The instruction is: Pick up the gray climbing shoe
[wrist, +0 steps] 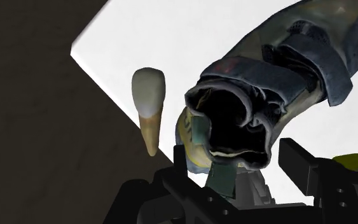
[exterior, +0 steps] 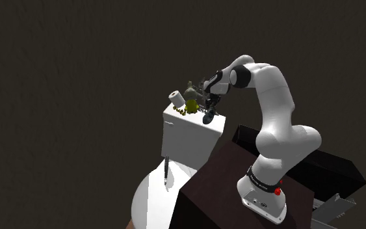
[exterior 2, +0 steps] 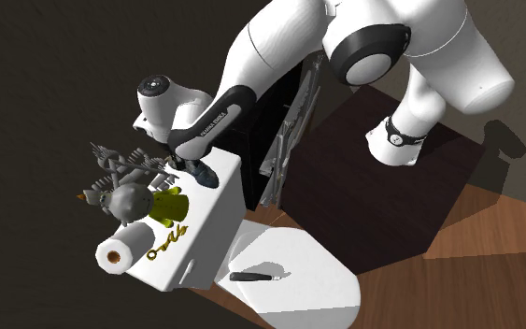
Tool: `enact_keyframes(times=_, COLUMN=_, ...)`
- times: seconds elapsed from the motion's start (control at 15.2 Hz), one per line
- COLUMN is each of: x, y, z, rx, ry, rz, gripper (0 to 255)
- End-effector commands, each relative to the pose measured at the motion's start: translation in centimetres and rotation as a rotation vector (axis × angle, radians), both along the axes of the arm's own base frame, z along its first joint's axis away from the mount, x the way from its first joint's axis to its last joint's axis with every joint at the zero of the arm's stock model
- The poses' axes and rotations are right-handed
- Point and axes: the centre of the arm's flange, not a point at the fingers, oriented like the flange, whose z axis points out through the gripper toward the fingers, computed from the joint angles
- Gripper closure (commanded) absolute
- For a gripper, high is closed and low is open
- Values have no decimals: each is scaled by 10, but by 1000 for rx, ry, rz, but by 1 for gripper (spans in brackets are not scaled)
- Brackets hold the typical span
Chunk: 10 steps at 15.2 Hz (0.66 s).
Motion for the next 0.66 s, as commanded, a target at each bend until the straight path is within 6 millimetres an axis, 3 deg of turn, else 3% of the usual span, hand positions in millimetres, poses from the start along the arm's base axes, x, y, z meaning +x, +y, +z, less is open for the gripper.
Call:
enact_keyframes(times=0.0, x=0, y=0, z=10, rx=0, ry=0, rz=0, gripper=255)
enact_keyframes(times=0.46, x=0, y=0, z=47, rx=0, ry=0, rz=0, gripper=255)
enact_keyframes(times=0.59, x=0, y=0, z=48, rx=0, ry=0, rz=0, gripper=255)
